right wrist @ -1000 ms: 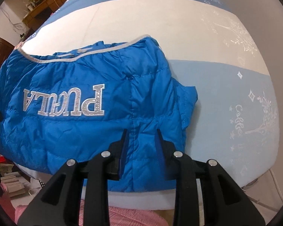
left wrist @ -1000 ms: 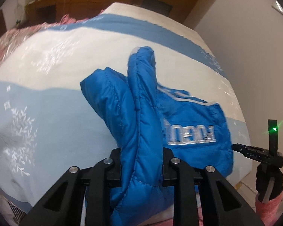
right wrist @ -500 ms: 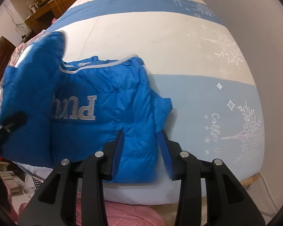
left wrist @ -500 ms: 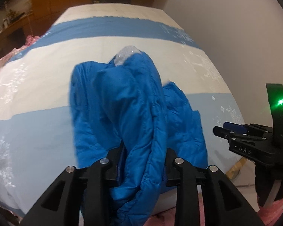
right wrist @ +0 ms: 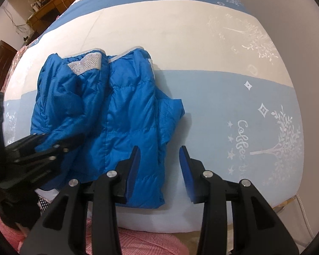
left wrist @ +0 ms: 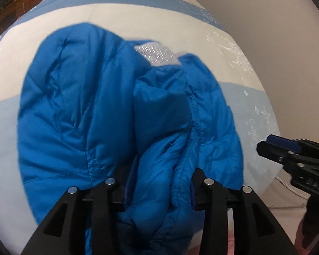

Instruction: Fold large clothes

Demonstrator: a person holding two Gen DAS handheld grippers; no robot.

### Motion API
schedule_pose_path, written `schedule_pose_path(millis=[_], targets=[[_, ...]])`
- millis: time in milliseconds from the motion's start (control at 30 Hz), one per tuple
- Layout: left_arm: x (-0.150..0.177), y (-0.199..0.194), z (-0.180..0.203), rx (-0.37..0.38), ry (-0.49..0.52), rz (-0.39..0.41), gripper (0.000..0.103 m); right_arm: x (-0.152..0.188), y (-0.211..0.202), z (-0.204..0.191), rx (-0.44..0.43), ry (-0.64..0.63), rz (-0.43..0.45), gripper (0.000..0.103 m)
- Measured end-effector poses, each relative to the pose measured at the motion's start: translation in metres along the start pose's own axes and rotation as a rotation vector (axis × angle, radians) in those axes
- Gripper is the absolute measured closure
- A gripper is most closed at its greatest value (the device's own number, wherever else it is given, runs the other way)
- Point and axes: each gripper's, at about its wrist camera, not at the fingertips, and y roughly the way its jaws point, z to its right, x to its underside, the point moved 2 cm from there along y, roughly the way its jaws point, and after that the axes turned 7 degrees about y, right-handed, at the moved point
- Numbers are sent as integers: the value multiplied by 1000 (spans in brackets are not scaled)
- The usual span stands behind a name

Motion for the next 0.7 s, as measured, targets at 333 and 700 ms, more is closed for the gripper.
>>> schedule_pose_path(millis=[333,700], targets=[[9,-96,17,187,29,133,50,-15,-18,-19,-63,-42,48,57],[10,-99,-62,-232,-98,109,50,-21,-2,-82,-158,-79,-24,36]])
